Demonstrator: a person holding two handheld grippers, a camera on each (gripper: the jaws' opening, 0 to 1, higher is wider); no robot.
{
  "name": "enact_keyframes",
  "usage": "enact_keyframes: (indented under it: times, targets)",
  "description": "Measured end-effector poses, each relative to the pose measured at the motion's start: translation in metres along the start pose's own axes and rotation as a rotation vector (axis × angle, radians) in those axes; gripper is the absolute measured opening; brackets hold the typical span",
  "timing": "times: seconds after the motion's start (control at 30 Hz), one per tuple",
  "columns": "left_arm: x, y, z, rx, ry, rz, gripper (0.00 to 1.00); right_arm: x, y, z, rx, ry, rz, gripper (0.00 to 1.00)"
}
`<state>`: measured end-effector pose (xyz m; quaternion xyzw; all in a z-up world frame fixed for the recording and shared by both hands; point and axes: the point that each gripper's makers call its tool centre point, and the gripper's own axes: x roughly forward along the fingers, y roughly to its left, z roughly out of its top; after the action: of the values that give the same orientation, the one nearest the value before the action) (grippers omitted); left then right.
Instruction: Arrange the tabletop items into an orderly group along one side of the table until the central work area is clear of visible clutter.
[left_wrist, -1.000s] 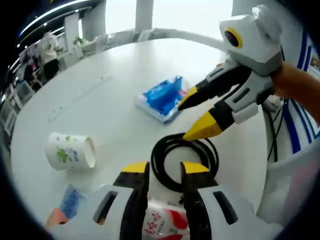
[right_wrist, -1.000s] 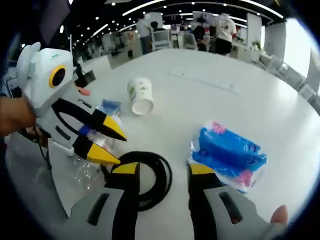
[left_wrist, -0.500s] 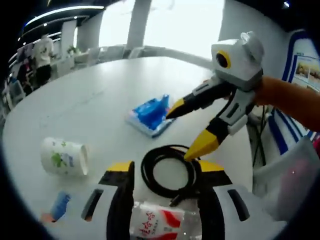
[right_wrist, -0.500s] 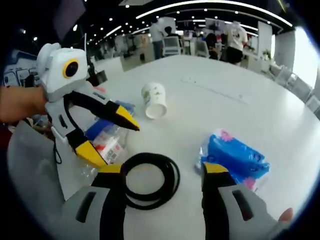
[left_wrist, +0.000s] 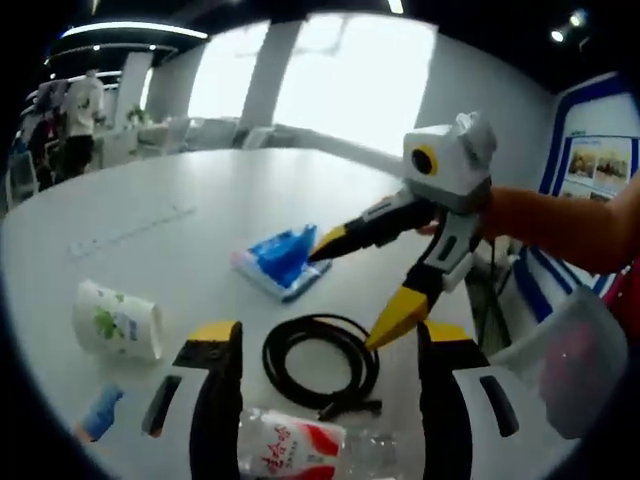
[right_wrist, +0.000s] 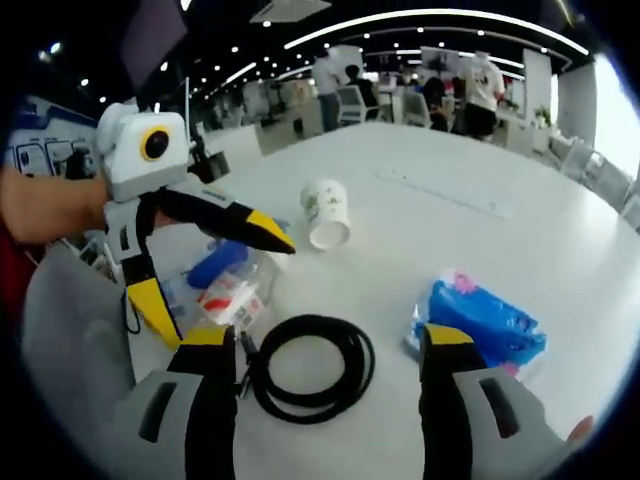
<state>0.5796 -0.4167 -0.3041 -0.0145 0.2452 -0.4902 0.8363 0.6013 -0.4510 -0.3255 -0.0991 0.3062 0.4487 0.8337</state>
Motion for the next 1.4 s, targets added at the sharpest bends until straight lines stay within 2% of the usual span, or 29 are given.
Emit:
enact_keyframes:
  times: [0.23,0.43,0.77,1.03,1.23,1.4]
  targets:
    - [-0.008,-0.005,0.007,-0.018,-0.055,-0.022,0.83,-0.003,0.001,0.003,0.006,-0.020,0.009,0.82]
    - [-0.019,-0.003,0.011,-0.029,-0.089,-0.012,0.85,-0.005,0.002,0.007,0.006,-0.035,0.011,0.84]
    - [-0.051,0.008,0.007,-0.072,-0.152,0.030,0.92,-0.008,0.006,0.018,-0.027,-0.047,0.021,0.85]
    - [-0.072,0.008,0.003,-0.109,-0.213,0.045,0.97,-0.006,0.014,0.024,-0.040,-0.048,0.046,0.88]
    - [-0.083,0.005,0.001,-0.125,-0.238,0.058,0.99,0.002,0.017,0.041,-0.041,-0.065,0.057,0.93]
    - [-0.091,0.003,0.002,-0.122,-0.238,0.068,0.99,0.015,0.021,0.064,-0.067,-0.084,0.081,0.92]
